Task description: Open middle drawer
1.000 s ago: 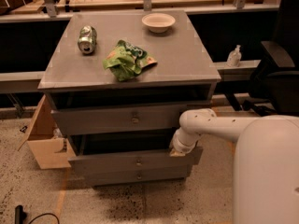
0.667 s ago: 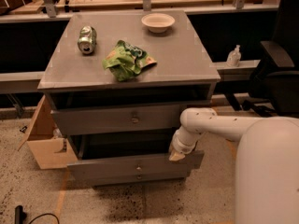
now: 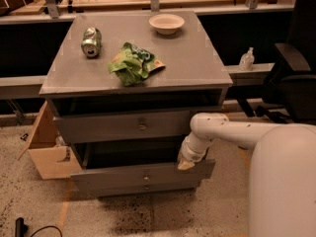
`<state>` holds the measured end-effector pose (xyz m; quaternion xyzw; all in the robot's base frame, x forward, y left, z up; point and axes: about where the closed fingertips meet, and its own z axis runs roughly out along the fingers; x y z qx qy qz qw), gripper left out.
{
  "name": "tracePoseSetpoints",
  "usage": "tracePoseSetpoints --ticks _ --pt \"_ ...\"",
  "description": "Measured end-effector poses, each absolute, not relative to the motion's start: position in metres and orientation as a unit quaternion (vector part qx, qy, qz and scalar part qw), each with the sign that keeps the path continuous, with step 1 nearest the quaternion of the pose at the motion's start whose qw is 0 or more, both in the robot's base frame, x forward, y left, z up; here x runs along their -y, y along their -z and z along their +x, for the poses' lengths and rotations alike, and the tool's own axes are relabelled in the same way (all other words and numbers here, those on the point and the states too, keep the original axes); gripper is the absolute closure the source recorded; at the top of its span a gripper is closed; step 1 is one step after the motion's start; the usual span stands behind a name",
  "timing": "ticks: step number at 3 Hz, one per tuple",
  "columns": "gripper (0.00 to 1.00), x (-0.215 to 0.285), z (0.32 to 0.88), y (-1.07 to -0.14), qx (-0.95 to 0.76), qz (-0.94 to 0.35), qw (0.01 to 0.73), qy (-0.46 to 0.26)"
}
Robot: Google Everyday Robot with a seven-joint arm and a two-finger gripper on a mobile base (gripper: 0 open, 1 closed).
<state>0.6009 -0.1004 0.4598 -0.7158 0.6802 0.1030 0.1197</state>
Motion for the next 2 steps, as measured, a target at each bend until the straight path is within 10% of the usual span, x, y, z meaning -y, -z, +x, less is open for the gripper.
tracePoseSetpoints --ticks 1,2 --pt "0.28 0.1 0.601 -0.46 -0.68 -0.716 0.12 -0.103" --pt "0.3 0.101 0.592 -0.482 -0.686 -0.706 0.113 -0.133"
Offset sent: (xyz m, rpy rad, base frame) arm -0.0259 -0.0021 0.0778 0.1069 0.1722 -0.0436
